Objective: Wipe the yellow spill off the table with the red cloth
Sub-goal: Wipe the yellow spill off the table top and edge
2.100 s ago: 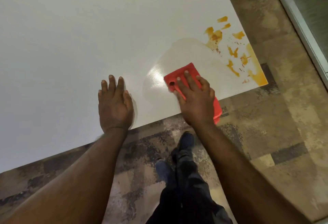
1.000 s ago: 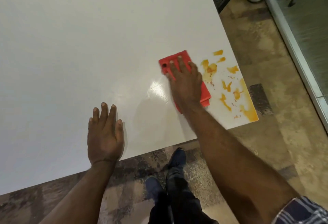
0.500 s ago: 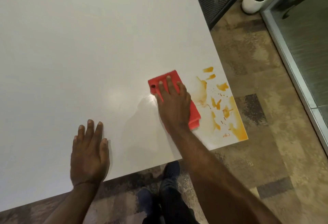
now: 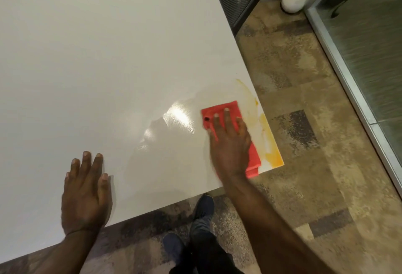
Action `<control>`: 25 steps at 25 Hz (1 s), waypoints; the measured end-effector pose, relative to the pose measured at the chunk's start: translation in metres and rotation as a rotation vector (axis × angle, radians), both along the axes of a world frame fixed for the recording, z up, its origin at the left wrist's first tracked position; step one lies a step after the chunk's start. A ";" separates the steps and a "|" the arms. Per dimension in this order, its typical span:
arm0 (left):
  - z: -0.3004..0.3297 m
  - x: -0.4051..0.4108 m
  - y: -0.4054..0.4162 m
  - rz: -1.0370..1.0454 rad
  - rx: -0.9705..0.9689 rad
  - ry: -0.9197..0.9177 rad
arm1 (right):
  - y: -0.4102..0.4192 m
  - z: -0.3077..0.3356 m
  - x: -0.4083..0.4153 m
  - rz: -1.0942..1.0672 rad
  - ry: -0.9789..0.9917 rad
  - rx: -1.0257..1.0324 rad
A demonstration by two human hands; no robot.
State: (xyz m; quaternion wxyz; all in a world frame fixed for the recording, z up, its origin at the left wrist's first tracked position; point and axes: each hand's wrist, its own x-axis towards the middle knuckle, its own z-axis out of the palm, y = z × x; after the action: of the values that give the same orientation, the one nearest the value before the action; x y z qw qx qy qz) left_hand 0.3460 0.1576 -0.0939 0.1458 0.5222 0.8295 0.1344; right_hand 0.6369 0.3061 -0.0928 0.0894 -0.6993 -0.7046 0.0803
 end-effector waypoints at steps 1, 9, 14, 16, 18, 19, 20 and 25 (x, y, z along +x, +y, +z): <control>0.000 0.001 -0.001 0.003 0.006 -0.003 | 0.002 0.000 -0.010 0.075 0.011 0.004; 0.001 0.033 0.003 0.008 0.070 0.050 | 0.113 0.006 -0.002 0.064 -0.081 -0.029; -0.004 0.052 0.008 -0.071 0.057 0.047 | 0.124 0.006 0.016 -0.089 -0.081 -0.089; -0.008 0.051 0.009 -0.069 0.046 0.054 | 0.109 0.003 0.030 -0.179 -0.070 -0.067; -0.010 0.051 0.008 -0.068 0.047 0.067 | 0.092 0.002 0.046 -0.247 -0.041 -0.038; -0.010 0.051 0.008 -0.073 0.052 0.069 | 0.082 0.002 0.053 -0.259 -0.034 -0.027; -0.010 0.052 0.008 -0.081 0.057 0.070 | 0.072 0.002 0.058 -0.259 -0.033 -0.022; -0.009 0.053 0.010 -0.096 0.077 0.081 | 0.023 0.001 0.073 -0.310 -0.014 0.001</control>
State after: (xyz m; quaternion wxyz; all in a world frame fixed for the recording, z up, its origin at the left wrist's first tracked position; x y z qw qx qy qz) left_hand 0.3993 0.1676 -0.1027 0.0981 0.5714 0.8030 0.1377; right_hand 0.7097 0.3286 -0.0916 0.0960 -0.8002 -0.5889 0.0603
